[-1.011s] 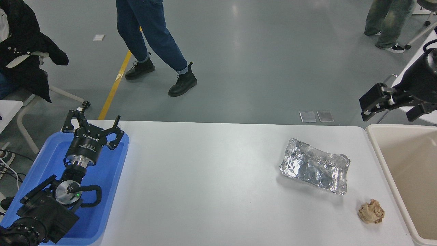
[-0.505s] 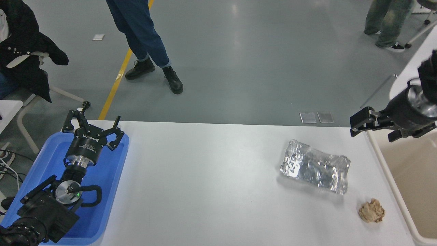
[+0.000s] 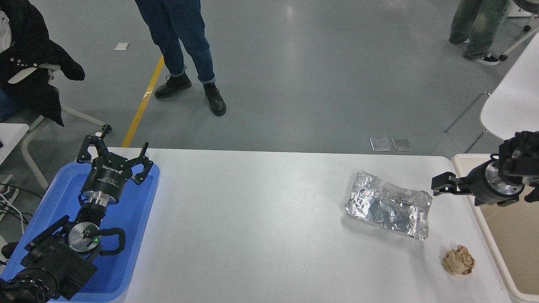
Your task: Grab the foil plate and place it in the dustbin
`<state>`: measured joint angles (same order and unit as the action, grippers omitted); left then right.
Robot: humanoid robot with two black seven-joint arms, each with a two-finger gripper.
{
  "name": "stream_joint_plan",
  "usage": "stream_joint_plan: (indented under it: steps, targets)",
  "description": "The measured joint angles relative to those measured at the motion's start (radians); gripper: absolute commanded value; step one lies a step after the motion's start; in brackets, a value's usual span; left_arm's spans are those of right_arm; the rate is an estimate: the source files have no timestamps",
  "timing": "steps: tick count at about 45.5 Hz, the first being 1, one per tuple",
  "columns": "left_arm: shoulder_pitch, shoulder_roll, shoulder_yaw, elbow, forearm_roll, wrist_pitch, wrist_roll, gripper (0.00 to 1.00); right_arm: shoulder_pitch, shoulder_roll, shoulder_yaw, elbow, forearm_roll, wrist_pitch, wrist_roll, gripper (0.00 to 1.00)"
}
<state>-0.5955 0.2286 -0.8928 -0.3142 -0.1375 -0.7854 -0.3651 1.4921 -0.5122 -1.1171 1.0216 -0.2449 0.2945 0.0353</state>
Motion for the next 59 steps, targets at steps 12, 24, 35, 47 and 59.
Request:
stream_joint_plan:
  steps: [12, 24, 35, 47, 59]
  targets:
    - [0.000, 0.000, 0.000, 0.001, 0.000, 0.000, 0.000, 1.00, -0.149, 0.049, 0.089, -0.114, 0.007, -0.019, 0.000, 0.99]
    - [0.000, 0.000, 0.000, 0.001, -0.002, 0.000, -0.001, 1.00, -0.290, 0.110, 0.155, -0.254, -0.002, -0.034, -0.001, 0.98]
    - [0.000, 0.000, 0.000, 0.001, -0.002, 0.000, -0.001, 1.00, -0.365, 0.151, 0.173, -0.313, -0.013, -0.101, -0.001, 0.68]
    - [0.000, 0.000, 0.000, 0.001, -0.002, 0.000, -0.001, 1.00, -0.415, 0.172, 0.179, -0.330, -0.017, -0.153, -0.001, 0.00]
    - [0.000, 0.000, 0.000, 0.000, -0.002, 0.000, -0.001, 1.00, -0.424, 0.176, 0.189, -0.332, 0.000, -0.162, -0.003, 0.00]
